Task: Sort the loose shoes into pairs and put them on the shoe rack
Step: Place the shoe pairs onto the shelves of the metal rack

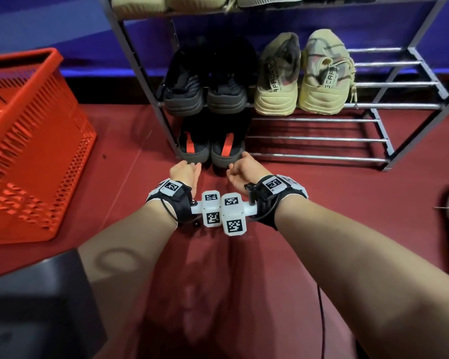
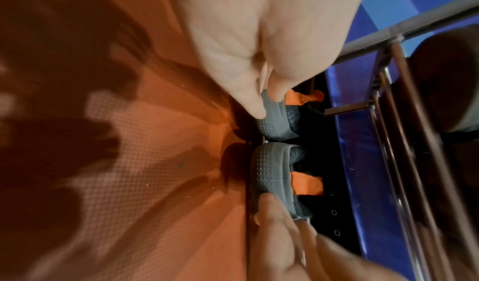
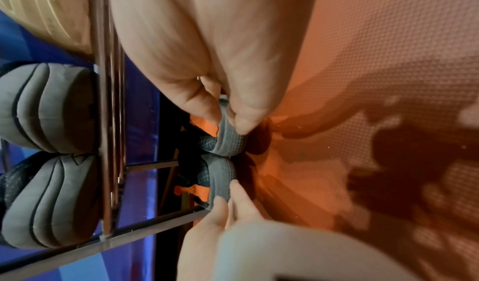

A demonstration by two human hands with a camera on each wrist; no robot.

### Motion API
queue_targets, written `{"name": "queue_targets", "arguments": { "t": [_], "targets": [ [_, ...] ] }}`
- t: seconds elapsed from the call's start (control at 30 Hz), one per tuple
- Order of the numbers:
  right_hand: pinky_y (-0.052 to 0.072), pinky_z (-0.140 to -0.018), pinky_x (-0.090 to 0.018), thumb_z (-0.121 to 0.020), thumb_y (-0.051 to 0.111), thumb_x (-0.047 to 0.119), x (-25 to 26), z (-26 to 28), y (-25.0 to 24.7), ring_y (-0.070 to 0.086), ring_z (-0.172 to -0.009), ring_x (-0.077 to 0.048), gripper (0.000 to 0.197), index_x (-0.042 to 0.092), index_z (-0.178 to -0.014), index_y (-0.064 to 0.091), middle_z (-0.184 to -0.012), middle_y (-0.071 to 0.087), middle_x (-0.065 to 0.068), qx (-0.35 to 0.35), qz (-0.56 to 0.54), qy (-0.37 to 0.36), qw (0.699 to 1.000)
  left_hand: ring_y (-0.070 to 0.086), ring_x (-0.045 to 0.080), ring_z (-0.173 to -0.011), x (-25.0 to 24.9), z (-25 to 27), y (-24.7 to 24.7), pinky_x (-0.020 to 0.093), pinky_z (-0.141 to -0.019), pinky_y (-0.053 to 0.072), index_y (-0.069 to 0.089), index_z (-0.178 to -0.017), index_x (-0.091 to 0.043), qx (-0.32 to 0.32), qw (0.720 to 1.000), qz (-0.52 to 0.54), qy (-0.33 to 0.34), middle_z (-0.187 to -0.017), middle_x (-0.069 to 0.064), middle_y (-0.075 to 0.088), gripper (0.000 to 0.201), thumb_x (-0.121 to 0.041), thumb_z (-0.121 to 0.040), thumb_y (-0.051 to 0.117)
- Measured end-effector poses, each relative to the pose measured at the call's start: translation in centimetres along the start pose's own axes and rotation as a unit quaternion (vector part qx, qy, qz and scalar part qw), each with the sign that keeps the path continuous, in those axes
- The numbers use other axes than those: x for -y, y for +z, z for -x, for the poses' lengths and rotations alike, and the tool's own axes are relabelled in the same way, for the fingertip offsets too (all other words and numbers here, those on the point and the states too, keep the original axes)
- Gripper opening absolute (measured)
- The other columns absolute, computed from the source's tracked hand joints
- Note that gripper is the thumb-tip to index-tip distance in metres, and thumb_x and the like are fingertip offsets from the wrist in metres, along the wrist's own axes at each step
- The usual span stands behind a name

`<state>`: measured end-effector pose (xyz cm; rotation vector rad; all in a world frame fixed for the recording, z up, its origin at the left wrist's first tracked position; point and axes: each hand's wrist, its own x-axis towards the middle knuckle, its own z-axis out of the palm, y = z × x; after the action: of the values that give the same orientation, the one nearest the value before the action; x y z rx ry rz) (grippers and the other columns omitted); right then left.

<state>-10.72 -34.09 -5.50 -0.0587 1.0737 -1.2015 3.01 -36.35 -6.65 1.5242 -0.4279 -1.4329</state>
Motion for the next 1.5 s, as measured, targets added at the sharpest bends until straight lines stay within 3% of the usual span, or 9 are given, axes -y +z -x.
{"name": "queue_targets", "arguments": {
  "t": [0.17, 0.37, 0.57, 0.7, 0.87, 1.07, 1.23, 1.3, 1.5],
  "targets": [
    [0.026, -0.054, -0.018, -0.078, 0.024, -0.018, -0.4, 0.0, 0.5, 0.031, -0.054, -0.007, 0.082, 0.024, -0.148, 0.026, -0.068, 0.035, -0.001, 0.008, 0.127, -0.04, 0.991, 0.045, 0.022, -0.133, 0.2, 0.9, 0.1, 0.03, -0.11, 0.038, 0.029, -0.146, -0.004, 0.029, 0.999, 0.022, 0.031, -0.146, 0.016, 0.04, 0.051, 0.007, -0.097, 0.039],
    [0.02, -0.043, -0.026, -0.07, 0.022, -0.017, -0.6, 1.0, -0.8, 0.031, -0.04, -0.013, 0.043, 0.023, -0.076, 0.036, -0.059, 0.026, -0.004, 0.018, 0.211, -0.031, 0.977, 0.039, 0.025, -0.137, 1.6, 1.9, -0.6, 0.037, -0.112, 0.036, 0.008, -0.152, -0.014, 0.102, 0.994, -0.047, 0.009, -0.159, 0.007, 0.015, 0.066, 0.003, -0.098, 0.042],
    [0.047, -0.068, -0.026, -0.091, 0.032, -0.008, 0.5, 3.5, -4.1, 0.044, -0.062, -0.012, 0.055, 0.018, -0.14, 0.038, -0.107, 0.06, -0.012, 0.009, 0.329, -0.01, 0.944, 0.047, 0.033, -0.13, 3.2, 4.3, -1.8, 0.039, -0.104, 0.041, 0.025, -0.147, -0.003, 0.086, 0.985, -0.151, -0.012, -0.146, 0.02, 0.038, 0.051, 0.005, -0.098, 0.039],
    [0.048, -0.065, -0.03, -0.094, 0.043, 0.001, 1.7, 6.4, -6.3, 0.055, -0.074, -0.022, 0.023, 0.017, -0.111, 0.047, -0.09, 0.055, -0.009, -0.01, 0.405, -0.001, 0.914, 0.055, 0.034, -0.121, 4.2, 7.5, -1.8, 0.037, -0.097, 0.045, 0.044, -0.136, -0.001, 0.105, 0.967, -0.229, -0.033, -0.132, 0.02, 0.055, 0.041, -0.001, -0.096, 0.05],
    [0.056, -0.07, -0.033, -0.09, 0.052, 0.003, 3.4, 10.9, -9.3, 0.063, -0.074, -0.023, 0.03, 0.004, -0.119, 0.061, -0.088, 0.064, -0.01, -0.045, 0.473, 0.013, 0.88, 0.054, 0.013, -0.065, 5.9, 11.4, -0.6, 0.024, -0.067, 0.051, 0.048, -0.129, 0.003, 0.091, 0.957, -0.274, 0.021, -0.074, 0.007, 0.056, 0.045, -0.007, -0.088, 0.064],
    [0.057, -0.076, -0.033, -0.091, 0.055, 0.009, 6.8, 17.0, -13.6, 0.064, -0.082, -0.023, 0.04, -0.001, -0.13, 0.052, -0.106, 0.062, -0.013, -0.099, 0.495, -0.009, 0.863, 0.054, 0.01, -0.061, 9.6, 16.7, 1.3, 0.023, -0.066, 0.051, 0.061, -0.114, 0.0, 0.177, 0.911, -0.373, 0.025, -0.071, 0.003, 0.057, 0.03, -0.014, -0.088, 0.066],
    [0.057, -0.084, -0.04, -0.092, 0.051, 0.01, 6.4, 22.3, -18.7, 0.066, -0.078, -0.028, 0.031, -0.008, -0.115, 0.061, -0.102, 0.071, -0.018, -0.144, 0.622, 0.047, 0.768, 0.05, 0.014, -0.057, 14.0, 21.6, 3.2, 0.024, -0.055, 0.045, 0.06, -0.077, -0.015, 0.254, 0.838, -0.483, 0.016, -0.068, 0.006, 0.057, 0.012, -0.018, -0.087, 0.067],
    [0.056, -0.08, -0.025, -0.091, 0.055, 0.012, 6.1, 24.8, -21.5, 0.065, -0.083, -0.023, 0.031, -0.004, -0.117, 0.061, -0.113, 0.067, -0.019, -0.143, 0.686, 0.067, 0.71, 0.049, 0.016, -0.056, 16.5, 23.3, 4.3, 0.024, -0.052, 0.043, 0.057, -0.066, -0.017, 0.3, 0.786, -0.541, 0.002, -0.072, 0.009, 0.058, 0.023, -0.023, -0.086, 0.067],
    [0.052, -0.086, -0.026, -0.064, 0.057, 0.06, 5.5, 33.1, -26.2, 0.062, -0.113, -0.025, 0.078, 0.015, -0.127, 0.059, -0.125, 0.064, -0.01, -0.126, 0.795, 0.186, 0.564, 0.059, 0.023, -0.085, 22.4, 28.0, 6.2, 0.035, -0.073, 0.054, 0.047, -0.121, -0.005, 0.366, 0.677, -0.638, -0.017, -0.108, 0.014, 0.062, 0.064, -0.032, -0.073, 0.079]
  ]
}}
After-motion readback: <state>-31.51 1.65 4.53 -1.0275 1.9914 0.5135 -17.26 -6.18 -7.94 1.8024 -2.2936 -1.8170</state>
